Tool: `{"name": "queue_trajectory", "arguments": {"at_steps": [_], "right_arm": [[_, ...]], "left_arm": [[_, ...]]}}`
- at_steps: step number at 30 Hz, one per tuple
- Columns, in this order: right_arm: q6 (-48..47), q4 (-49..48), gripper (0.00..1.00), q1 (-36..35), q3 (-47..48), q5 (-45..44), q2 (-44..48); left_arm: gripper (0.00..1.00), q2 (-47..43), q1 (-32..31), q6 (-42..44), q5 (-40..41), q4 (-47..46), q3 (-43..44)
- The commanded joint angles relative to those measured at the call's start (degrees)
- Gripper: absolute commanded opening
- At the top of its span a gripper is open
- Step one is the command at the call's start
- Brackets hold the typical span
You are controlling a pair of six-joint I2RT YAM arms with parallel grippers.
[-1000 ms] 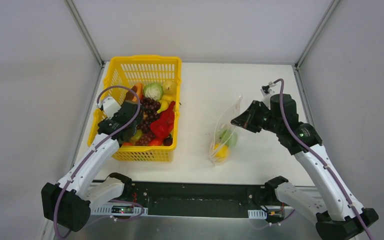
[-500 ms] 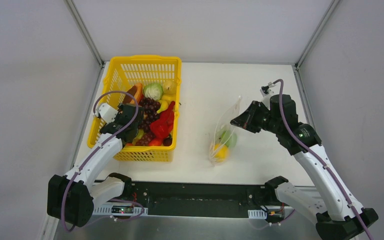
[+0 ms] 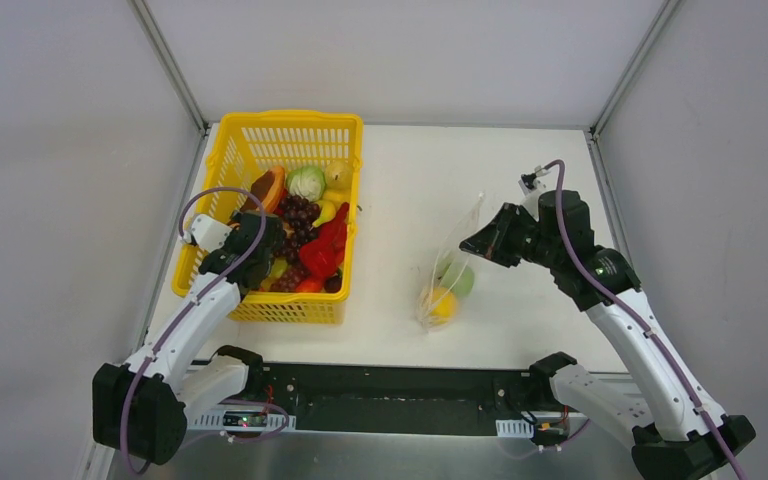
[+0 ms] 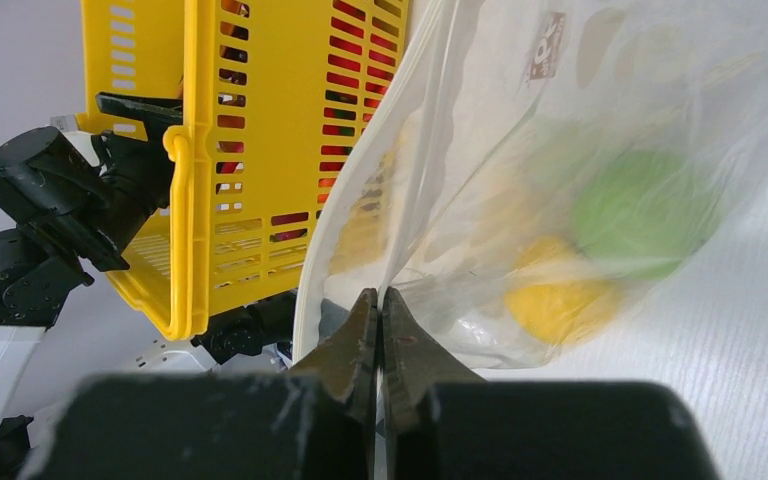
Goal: Place the food in the zip-top bag and seal the zipper
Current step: Pick up the fake vegetable from the bin.
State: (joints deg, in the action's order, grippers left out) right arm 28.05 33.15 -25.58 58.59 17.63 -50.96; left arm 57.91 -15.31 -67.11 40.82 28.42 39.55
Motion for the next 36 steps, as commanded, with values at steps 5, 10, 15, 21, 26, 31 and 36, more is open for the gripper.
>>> {"name": "queue_trajectory", "arguments": {"at_steps": [5, 10, 15, 21, 26, 31, 36], "right_arm": [[0.96, -2.97, 0.01, 0.11, -0.54, 2.37, 0.36], [0.95, -2.83, 0.01, 0.15, -0.58, 2.35, 0.5], [0.78, -2.62, 0.01, 0.16, -0.41, 2.5, 0.3], [0.61, -2.68, 0.01, 0.13, -0.4, 2.45, 0.31], [0.6, -2.82, 0.01, 0.12, -1.17, 2.32, 0.49], [0.56, -2.87, 0.01, 0.1, -1.28, 2.32, 0.43], [0.59, -2.92, 0.01, 0.14, -1.46, 2.24, 0.61]], "left_arm": [[0.99, 1.72, 0.9, -3.97, 0.17, 5.4, 0.09], [0.99, 5.84, 0.9, -2.56, -2.67, 5.57, 2.15], [0.99, 7.38, 0.9, -1.5, -3.93, 5.55, 2.49], [0.82, 7.51, 0.9, 0.31, -3.9, 5.67, 2.96], [0.67, 7.2, 0.9, 1.67, -3.37, 5.5, 3.23], [0.44, 6.45, 0.81, 4.51, -3.36, 5.54, 4.4], [0.04, 2.67, -0.06, 7.15, -2.94, 4.36, 3.76]]}}
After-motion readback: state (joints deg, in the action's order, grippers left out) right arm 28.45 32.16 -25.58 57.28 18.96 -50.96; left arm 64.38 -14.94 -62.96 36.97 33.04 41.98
